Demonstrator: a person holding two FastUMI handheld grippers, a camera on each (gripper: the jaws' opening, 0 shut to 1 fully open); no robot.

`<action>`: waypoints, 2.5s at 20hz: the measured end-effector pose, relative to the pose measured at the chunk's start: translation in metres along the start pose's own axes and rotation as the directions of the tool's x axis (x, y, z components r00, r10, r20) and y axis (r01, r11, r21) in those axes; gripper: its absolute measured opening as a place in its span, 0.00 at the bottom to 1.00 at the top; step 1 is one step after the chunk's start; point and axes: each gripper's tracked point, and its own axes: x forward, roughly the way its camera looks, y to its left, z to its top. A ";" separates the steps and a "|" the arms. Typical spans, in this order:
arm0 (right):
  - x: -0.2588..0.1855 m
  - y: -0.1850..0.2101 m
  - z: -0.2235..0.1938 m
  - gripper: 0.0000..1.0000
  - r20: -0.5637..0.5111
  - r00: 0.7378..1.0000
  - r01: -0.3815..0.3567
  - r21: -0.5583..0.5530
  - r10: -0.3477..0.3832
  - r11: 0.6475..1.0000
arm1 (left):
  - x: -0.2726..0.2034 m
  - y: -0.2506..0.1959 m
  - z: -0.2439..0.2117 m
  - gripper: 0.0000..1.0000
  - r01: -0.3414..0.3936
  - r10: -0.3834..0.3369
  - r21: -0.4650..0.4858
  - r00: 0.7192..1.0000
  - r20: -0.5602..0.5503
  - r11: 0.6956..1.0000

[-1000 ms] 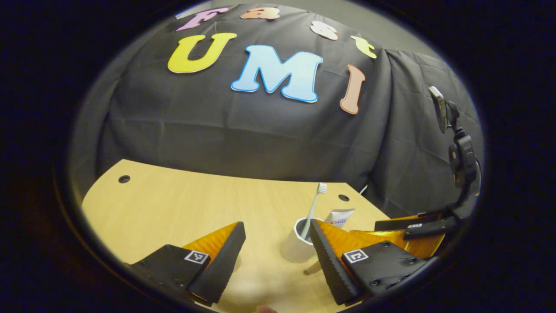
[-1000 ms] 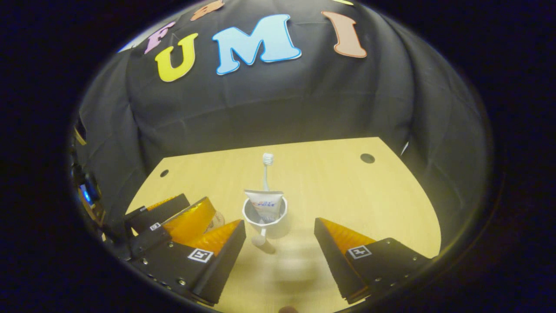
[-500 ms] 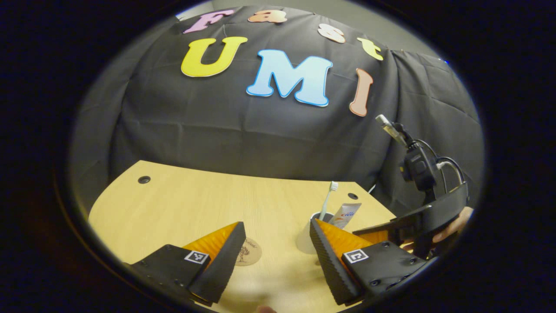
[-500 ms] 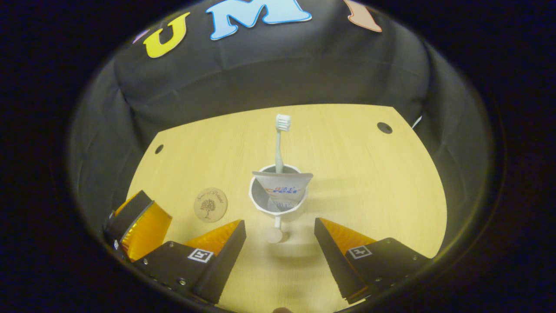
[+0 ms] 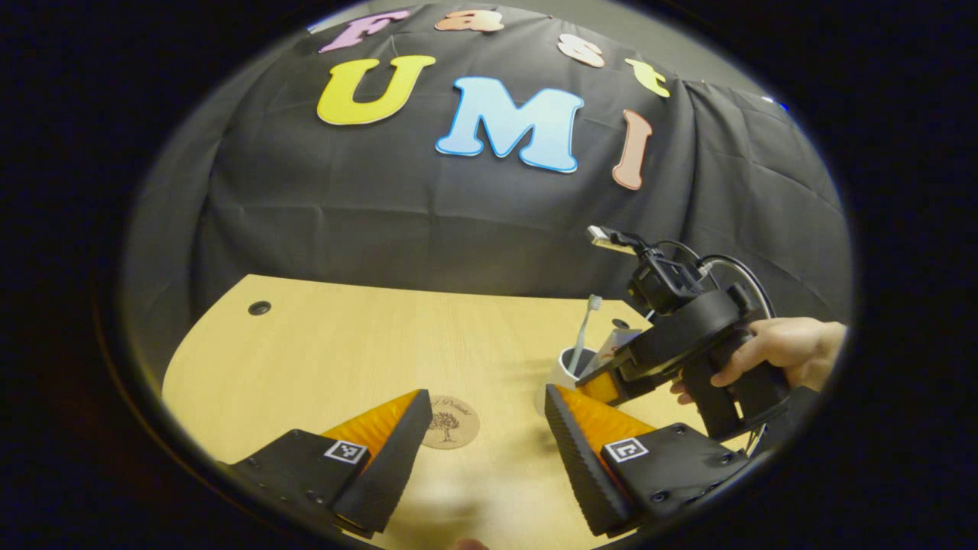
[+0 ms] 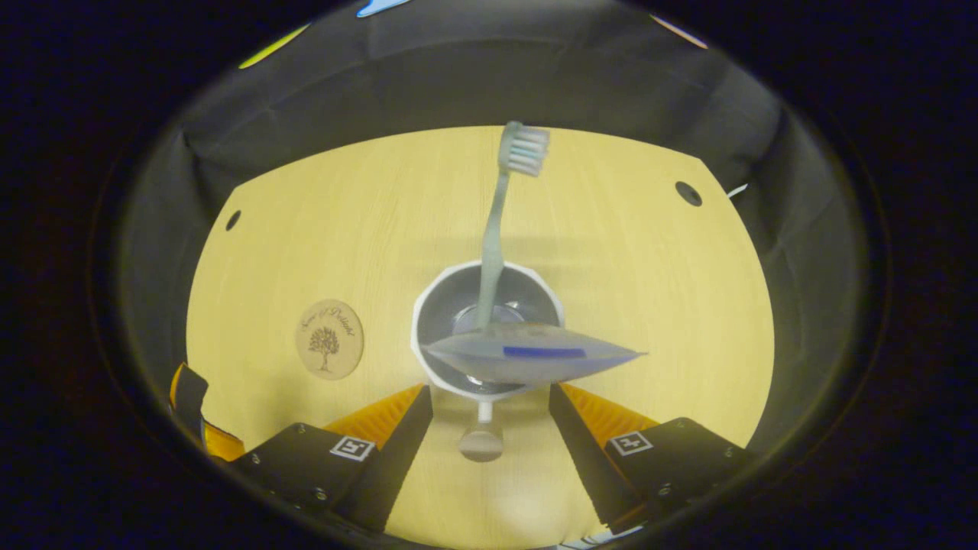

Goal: Put the toothbrush and toothpaste on the desktop into the cup, then pick up the cup and place it on the coaster on the desktop.

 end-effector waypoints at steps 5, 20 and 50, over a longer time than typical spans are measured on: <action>0.019 0.001 -0.005 0.93 -0.069 0.998 0.010 -0.054 -0.013 0.999 | -0.003 0.010 -0.008 0.96 -0.022 0.022 -0.036 1.000 -0.013 0.999; 0.036 -0.004 -0.008 0.25 -0.099 0.995 0.022 -0.080 -0.030 0.997 | -0.005 0.037 -0.027 0.99 -0.074 0.069 -0.100 0.996 -0.058 0.992; 0.031 0.157 -0.007 0.24 -0.102 0.992 -0.093 -0.261 0.068 0.961 | -0.080 0.095 -0.062 0.97 -0.193 0.180 -0.171 0.980 -0.091 0.966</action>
